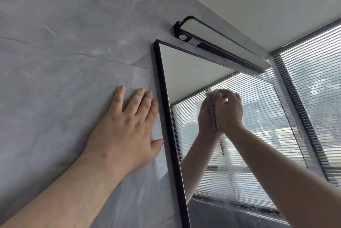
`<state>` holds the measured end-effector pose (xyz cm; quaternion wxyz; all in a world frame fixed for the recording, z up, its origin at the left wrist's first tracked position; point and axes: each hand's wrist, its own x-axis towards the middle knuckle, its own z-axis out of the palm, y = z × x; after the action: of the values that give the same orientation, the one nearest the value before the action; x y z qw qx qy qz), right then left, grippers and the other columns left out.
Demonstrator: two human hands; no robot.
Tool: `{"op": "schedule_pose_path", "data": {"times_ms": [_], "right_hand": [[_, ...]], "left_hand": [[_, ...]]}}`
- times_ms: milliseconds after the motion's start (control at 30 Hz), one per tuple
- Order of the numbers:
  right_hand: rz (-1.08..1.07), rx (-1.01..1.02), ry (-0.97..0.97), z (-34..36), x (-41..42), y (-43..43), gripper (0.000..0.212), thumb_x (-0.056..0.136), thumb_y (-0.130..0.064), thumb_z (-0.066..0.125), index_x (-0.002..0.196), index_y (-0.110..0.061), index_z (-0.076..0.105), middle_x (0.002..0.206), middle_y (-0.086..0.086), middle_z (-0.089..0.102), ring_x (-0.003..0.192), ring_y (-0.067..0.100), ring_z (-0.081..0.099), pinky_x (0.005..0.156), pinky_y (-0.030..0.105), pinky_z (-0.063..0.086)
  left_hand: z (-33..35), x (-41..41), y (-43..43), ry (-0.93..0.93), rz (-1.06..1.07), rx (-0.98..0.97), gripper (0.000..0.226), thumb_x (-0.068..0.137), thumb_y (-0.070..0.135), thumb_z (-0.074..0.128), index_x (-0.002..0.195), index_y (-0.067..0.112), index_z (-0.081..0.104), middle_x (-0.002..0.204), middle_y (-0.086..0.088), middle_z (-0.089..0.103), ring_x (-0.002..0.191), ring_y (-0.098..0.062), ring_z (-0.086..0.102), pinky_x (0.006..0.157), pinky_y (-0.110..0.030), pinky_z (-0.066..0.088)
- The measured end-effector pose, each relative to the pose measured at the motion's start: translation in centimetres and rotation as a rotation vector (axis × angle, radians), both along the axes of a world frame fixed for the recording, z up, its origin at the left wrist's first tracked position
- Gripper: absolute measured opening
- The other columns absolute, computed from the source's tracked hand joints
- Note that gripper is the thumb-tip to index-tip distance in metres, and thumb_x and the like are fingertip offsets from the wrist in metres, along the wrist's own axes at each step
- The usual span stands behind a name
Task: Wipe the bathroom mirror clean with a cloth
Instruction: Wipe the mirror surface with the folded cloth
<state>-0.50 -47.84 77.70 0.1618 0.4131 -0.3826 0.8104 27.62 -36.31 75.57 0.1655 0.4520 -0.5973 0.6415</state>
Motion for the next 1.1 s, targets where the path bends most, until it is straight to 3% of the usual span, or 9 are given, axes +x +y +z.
{"op": "schedule_pose_path", "data": {"times_ms": [133, 233, 300, 367, 500, 733, 867, 967, 1100], "right_hand": [[0.023, -0.132, 0.236, -2.9, 4.2, 2.0, 0.023, 0.099, -0.026, 0.058, 0.115, -0.021, 0.073, 0.104, -0.014, 0.055, 0.094, -0.007, 0.055, 0.079, 0.012, 0.044], [-0.052, -0.302, 0.457, -6.3, 7.2, 3.3, 0.026, 0.096, -0.021, 0.055, 0.109, -0.012, 0.076, 0.107, -0.011, 0.056, 0.097, -0.015, 0.053, 0.079, 0.008, 0.045], [-0.078, -0.348, 0.569, -7.9, 8.1, 3.9, 0.031, 0.096, -0.021, 0.050, 0.109, -0.009, 0.075, 0.109, -0.004, 0.057, 0.098, -0.016, 0.050, 0.080, 0.006, 0.043], [-0.080, -0.352, 0.612, -8.0, 8.2, 4.1, 0.031, 0.095, -0.020, 0.050, 0.110, -0.008, 0.075, 0.109, -0.003, 0.057, 0.095, -0.013, 0.050, 0.080, 0.002, 0.040], [-0.039, -0.260, 0.456, -4.1, 6.5, 2.9, 0.023, 0.094, -0.010, 0.061, 0.112, -0.015, 0.075, 0.104, -0.011, 0.055, 0.091, -0.016, 0.052, 0.078, 0.001, 0.038], [-0.038, 0.040, -0.056, 1.0, -2.5, -1.5, 0.028, 0.098, -0.025, 0.055, 0.119, -0.017, 0.071, 0.112, 0.000, 0.057, 0.105, 0.019, 0.057, 0.083, 0.021, 0.033], [0.038, -0.080, 0.069, 0.6, 0.5, -0.2, 0.022, 0.098, -0.022, 0.060, 0.116, -0.018, 0.073, 0.104, -0.008, 0.054, 0.097, 0.005, 0.058, 0.081, 0.020, 0.041], [0.028, -0.239, 0.308, -0.5, 5.4, 2.3, 0.018, 0.095, -0.014, 0.063, 0.108, -0.016, 0.076, 0.101, -0.009, 0.056, 0.089, -0.012, 0.054, 0.079, 0.007, 0.041], [-0.008, -0.325, 0.500, -4.4, 8.3, 4.0, 0.026, 0.093, -0.020, 0.056, 0.110, -0.016, 0.076, 0.104, -0.012, 0.055, 0.093, -0.009, 0.056, 0.079, 0.007, 0.042]], "left_hand": [[0.1, -0.1, 0.2, 0.031, -0.014, 0.028, 0.089, 0.092, 0.066, 0.009, 0.154, 0.005, -0.011, 0.164, -0.017, -0.009, 0.152, -0.031, -0.008, 0.116, -0.063, -0.005], [0.8, -0.2, 0.8, 0.081, -0.095, 0.066, 0.095, 0.081, 0.071, 0.018, 0.154, 0.011, 0.026, 0.160, -0.014, 0.025, 0.149, -0.028, 0.020, 0.117, -0.059, 0.009], [1.8, -0.8, 1.1, 0.082, -0.208, 0.050, 0.091, 0.073, 0.078, 0.033, 0.139, 0.017, 0.048, 0.144, -0.006, 0.047, 0.134, -0.025, 0.040, 0.113, -0.050, 0.023], [3.7, -1.7, 1.1, 0.111, -0.194, 0.087, 0.100, 0.067, 0.085, 0.048, 0.140, 0.018, 0.039, 0.145, -0.006, 0.040, 0.134, -0.026, 0.035, 0.111, -0.045, 0.025], [6.6, -2.8, 0.0, 0.074, -0.001, 0.142, 0.141, 0.057, 0.098, 0.041, 0.155, 0.005, 0.000, 0.164, -0.018, -0.008, 0.151, -0.030, -0.012, 0.120, -0.057, -0.003], [6.5, -2.6, -1.5, 0.047, -0.013, 0.103, 0.140, 0.055, 0.100, 0.029, 0.156, 0.007, 0.001, 0.165, -0.013, -0.006, 0.152, -0.025, -0.010, 0.119, -0.057, -0.007], [6.5, -2.5, -1.6, 0.056, -0.045, 0.107, 0.140, 0.054, 0.101, 0.030, 0.156, 0.008, 0.003, 0.166, -0.010, -0.004, 0.152, -0.024, -0.009, 0.120, -0.055, -0.007], [6.4, -2.5, -1.6, 0.053, -0.058, 0.104, 0.142, 0.052, 0.101, 0.030, 0.156, 0.009, 0.004, 0.166, -0.010, -0.002, 0.152, -0.023, -0.008, 0.120, -0.055, -0.007], [6.4, -2.3, -1.4, 0.036, -0.070, 0.097, 0.140, 0.054, 0.101, 0.030, 0.156, 0.008, 0.005, 0.166, -0.010, -0.001, 0.153, -0.024, -0.006, 0.120, -0.055, -0.006]]}}
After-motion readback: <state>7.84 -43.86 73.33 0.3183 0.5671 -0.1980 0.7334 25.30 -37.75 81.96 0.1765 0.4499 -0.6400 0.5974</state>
